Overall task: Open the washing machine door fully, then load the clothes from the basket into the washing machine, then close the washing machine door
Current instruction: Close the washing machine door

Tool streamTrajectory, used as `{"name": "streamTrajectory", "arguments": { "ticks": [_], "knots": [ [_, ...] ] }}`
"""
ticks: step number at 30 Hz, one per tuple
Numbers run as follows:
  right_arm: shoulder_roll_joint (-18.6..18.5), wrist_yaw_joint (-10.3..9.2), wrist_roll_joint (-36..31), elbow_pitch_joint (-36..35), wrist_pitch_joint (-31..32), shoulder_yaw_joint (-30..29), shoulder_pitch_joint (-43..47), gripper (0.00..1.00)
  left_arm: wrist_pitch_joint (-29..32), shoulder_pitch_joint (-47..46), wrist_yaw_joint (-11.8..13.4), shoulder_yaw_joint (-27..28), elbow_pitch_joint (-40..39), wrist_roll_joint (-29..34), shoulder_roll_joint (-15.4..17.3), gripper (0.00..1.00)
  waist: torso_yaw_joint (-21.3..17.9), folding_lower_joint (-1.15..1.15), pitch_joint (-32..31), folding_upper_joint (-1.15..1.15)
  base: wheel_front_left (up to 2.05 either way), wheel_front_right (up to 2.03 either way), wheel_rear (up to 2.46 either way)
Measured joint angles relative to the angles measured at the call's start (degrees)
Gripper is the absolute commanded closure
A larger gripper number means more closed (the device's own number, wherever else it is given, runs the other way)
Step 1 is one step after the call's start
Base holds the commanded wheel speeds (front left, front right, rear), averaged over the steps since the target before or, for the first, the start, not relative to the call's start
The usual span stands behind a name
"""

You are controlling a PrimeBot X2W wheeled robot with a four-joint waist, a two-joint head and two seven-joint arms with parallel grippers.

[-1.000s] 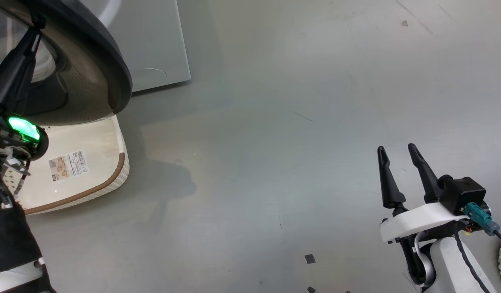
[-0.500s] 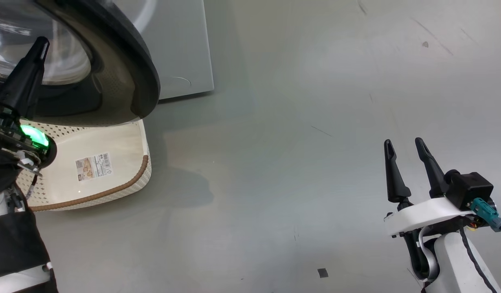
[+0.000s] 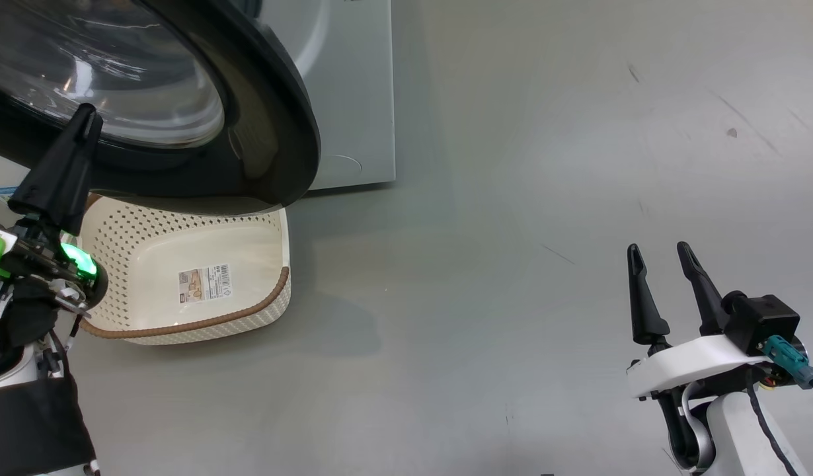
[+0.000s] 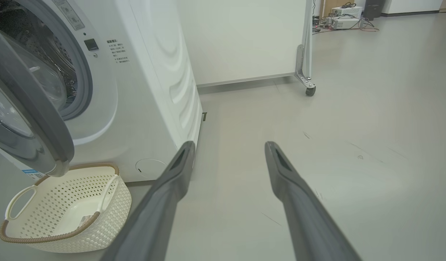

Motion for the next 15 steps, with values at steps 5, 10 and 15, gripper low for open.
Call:
{"name": "streamTrajectory", "arguments": {
  "ticks": [5,10,15],
  "knots": [
    [0.01,0.02,0.01,0.27,0.00,0.16,0.49,0.00,-2.23,1.31,0.00,0.22,-1.70,1.83,0.00,0.00,1.01,0.00,-1.02,0.00,0.00,0.00,0.00],
    [0.05,0.05,-0.01,0.35,0.00,0.73,0.67,0.00,-4.91,2.55,0.00,0.25,-4.23,4.95,0.00,0.00,1.60,0.00,-1.70,0.00,0.00,0.00,0.00],
    [0.03,0.07,-0.12,0.34,0.00,0.71,0.68,0.00,-8.94,3.61,0.00,-0.35,-7.99,9.70,0.12,0.00,1.77,0.00,-1.88,0.00,0.00,0.00,0.00]
  ]
}}
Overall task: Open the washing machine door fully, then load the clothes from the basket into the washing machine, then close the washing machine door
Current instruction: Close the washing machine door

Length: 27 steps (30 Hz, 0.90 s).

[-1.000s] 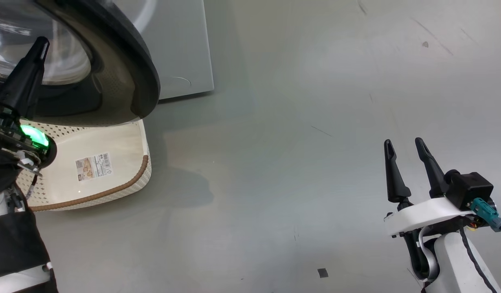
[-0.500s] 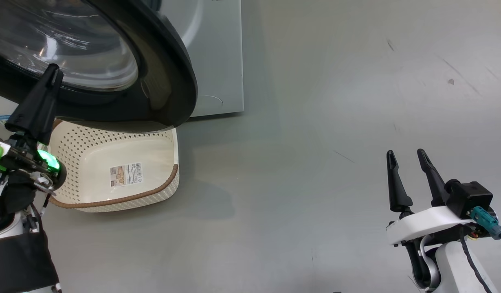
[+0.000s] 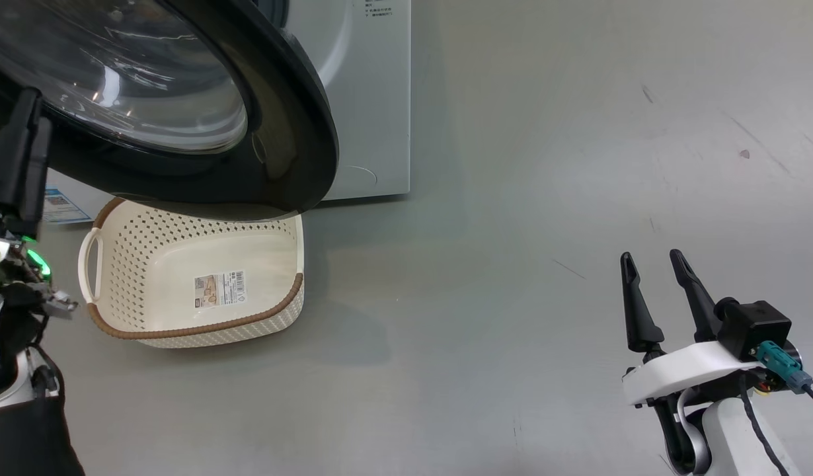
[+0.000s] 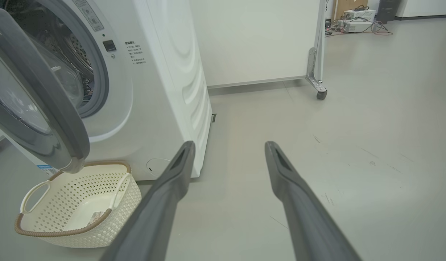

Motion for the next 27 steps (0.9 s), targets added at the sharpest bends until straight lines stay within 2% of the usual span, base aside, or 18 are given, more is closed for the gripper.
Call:
{"name": "streamTrajectory", "arguments": {
  "ticks": [3,8,12,15,18,20,27],
  "knots": [
    [0.00,0.00,-0.23,0.00,0.00,0.03,0.00,0.00,-3.85,0.22,0.00,-0.69,-3.00,5.68,1.55,0.00,0.05,0.00,-0.10,0.00,0.00,0.00,0.00],
    [-0.01,0.01,-0.23,-0.04,0.00,0.01,0.00,0.00,-10.29,2.68,0.00,-4.55,-7.56,17.63,7.76,0.00,0.04,0.00,-0.29,0.00,0.00,0.00,0.00],
    [-0.02,0.02,-0.23,-0.05,0.00,-0.01,0.01,0.00,-15.68,4.83,-0.01,-9.20,-9.18,24.71,10.94,0.00,0.04,0.00,-0.47,0.00,0.00,0.00,0.00],
    [-0.01,0.15,-0.23,-0.05,0.00,0.00,0.01,0.00,-20.24,7.05,-0.01,-11.66,-9.17,29.10,12.71,0.00,0.08,0.00,-0.64,0.00,0.00,0.00,0.00],
    [0.01,0.18,-0.23,-0.04,0.00,0.00,0.03,0.00,-25.79,8.72,-0.01,-12.82,-8.44,32.85,13.15,0.00,0.16,0.00,-0.85,0.00,0.00,0.00,0.00],
    [0.00,0.18,-0.23,-0.04,0.00,0.00,0.04,0.00,-28.47,10.25,-0.02,-14.28,-7.72,36.19,14.46,0.00,0.22,0.00,-0.99,0.00,0.00,0.00,0.00],
    [-0.03,0.22,-0.23,-0.03,-0.01,-0.01,0.09,0.00,-36.66,15.45,-0.07,-18.48,-2.80,44.78,16.08,0.00,0.38,0.00,-1.49,0.00,0.00,0.00,0.00]
  ]
}}
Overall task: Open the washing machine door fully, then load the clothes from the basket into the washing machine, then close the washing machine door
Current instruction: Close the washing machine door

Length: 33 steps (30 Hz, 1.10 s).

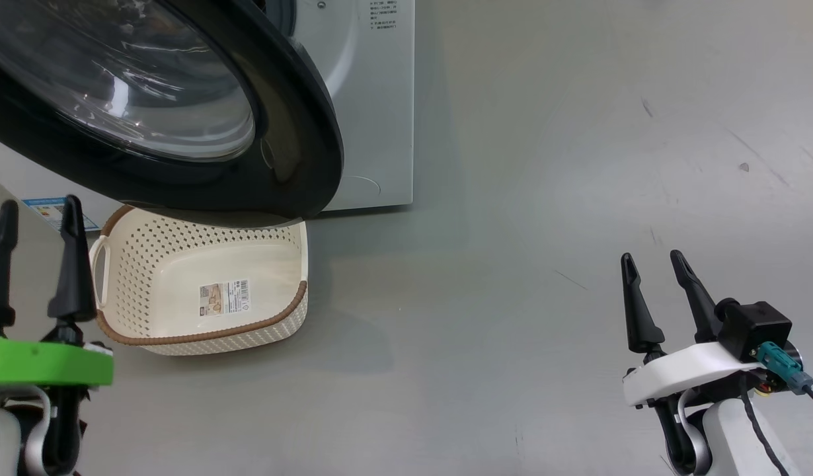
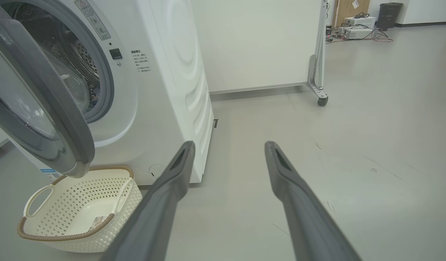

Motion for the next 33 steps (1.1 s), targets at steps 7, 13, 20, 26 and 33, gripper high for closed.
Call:
{"name": "streamTrajectory", "arguments": {
  "ticks": [7,13,20,26,33],
  "knots": [
    [0.08,0.26,-0.01,0.04,0.00,0.30,0.14,0.00,-5.52,4.70,0.09,-1.27,6.17,7.95,0.01,0.00,-0.22,0.00,-0.58,0.00,0.00,0.00,0.00],
    [0.08,0.27,-0.02,0.01,-0.08,0.31,0.64,0.00,-6.25,6.51,0.60,-3.44,9.35,11.95,-0.79,0.00,-0.54,0.00,-1.12,0.00,0.00,0.00,0.00],
    [0.10,0.27,-0.08,-0.31,-0.09,0.31,1.01,0.00,-6.75,8.00,1.53,-3.96,11.82,13.73,-2.46,0.00,-0.94,0.00,-1.69,0.00,0.00,0.00,0.00],
    [0.02,0.27,-0.83,-0.60,-0.13,0.41,1.06,0.00,-6.79,8.39,1.87,-3.86,13.77,13.77,-4.54,0.00,-1.16,0.00,-2.26,0.00,0.00,0.00,0.00],
    [-0.03,0.27,-1.05,-0.91,-0.13,0.53,1.09,0.00,-6.80,8.33,1.87,-3.54,15.02,14.34,-5.54,0.00,-1.11,0.00,-2.75,0.00,0.00,0.00,0.00]
  ]
}}
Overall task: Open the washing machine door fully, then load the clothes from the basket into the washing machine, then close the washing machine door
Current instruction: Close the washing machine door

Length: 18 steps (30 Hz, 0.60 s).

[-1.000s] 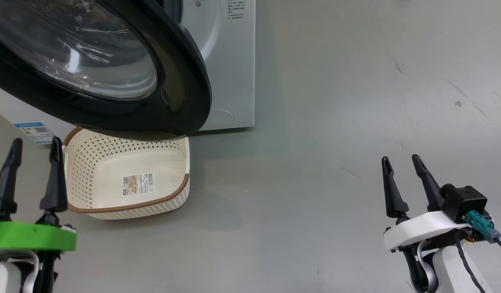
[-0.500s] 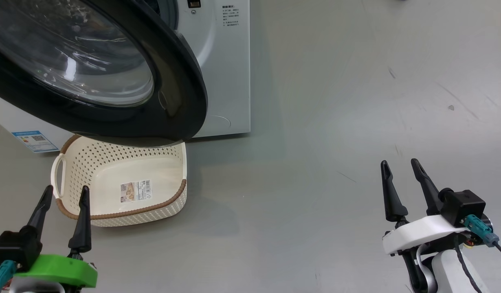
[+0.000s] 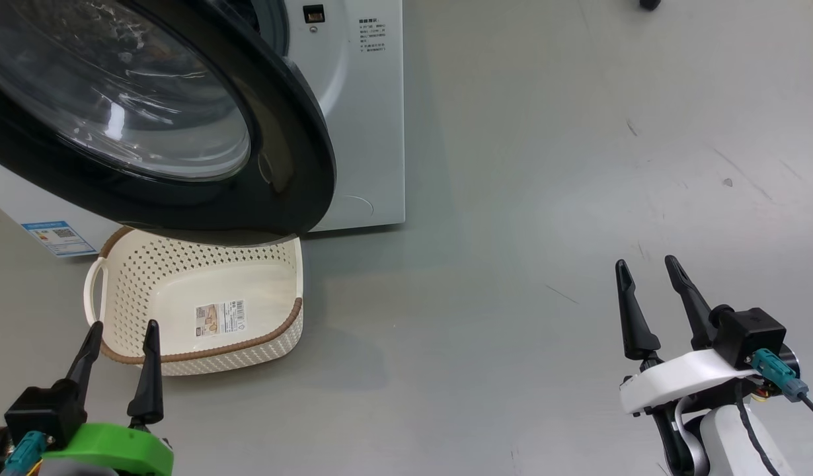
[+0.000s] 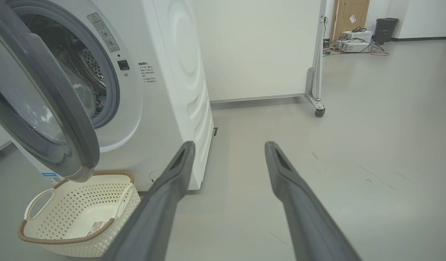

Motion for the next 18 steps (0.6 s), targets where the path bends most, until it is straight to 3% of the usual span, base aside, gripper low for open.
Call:
{"name": "streamTrajectory", "arguments": {
  "ticks": [18],
  "knots": [
    [-0.21,0.00,-0.58,0.01,0.00,0.36,0.80,0.00,0.00,-0.30,0.49,1.87,0.48,1.94,-2.01,0.00,0.77,0.00,-0.49,0.00,0.00,0.00,0.00]
  ]
}}
